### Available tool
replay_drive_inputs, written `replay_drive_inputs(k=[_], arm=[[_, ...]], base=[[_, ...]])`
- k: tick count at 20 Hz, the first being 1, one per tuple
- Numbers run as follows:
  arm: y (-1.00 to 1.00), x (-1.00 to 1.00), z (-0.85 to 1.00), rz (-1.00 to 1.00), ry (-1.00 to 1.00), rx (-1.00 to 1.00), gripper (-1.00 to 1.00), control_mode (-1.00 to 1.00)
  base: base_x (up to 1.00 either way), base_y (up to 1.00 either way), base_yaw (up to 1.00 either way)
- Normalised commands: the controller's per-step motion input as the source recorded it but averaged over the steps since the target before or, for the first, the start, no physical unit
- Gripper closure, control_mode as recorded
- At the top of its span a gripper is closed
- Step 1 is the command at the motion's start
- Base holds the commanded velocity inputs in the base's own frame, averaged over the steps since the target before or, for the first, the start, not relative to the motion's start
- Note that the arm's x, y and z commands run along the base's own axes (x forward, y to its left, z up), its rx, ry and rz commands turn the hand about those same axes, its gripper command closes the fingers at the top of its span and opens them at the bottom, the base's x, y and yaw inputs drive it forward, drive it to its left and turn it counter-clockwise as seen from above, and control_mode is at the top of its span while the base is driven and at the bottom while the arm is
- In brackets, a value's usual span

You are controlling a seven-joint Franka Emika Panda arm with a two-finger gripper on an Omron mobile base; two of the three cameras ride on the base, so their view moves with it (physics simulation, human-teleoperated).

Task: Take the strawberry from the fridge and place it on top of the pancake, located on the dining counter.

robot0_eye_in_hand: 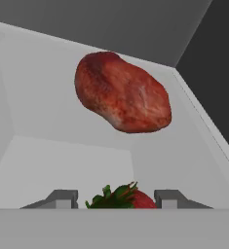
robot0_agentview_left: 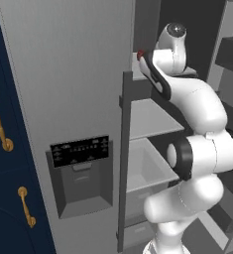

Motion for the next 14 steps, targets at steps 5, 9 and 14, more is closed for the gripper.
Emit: replay_drive_inputs(k=[5, 9, 14], arm=[[0.04, -0.51, 0.15, -0.23, 0.00, 0.20, 1.00, -1.00], [0.09, -0.88, 0.49, -0.25, 0.01, 0.10, 1.00, -1.00], [0.00, -1.00, 0.11, -0.04, 0.04, 0.00, 1.00, -1.00]], base=[[0.00, 0.00, 0.00], [0.00, 0.00, 0.00], [0.00, 0.00, 0.00]])
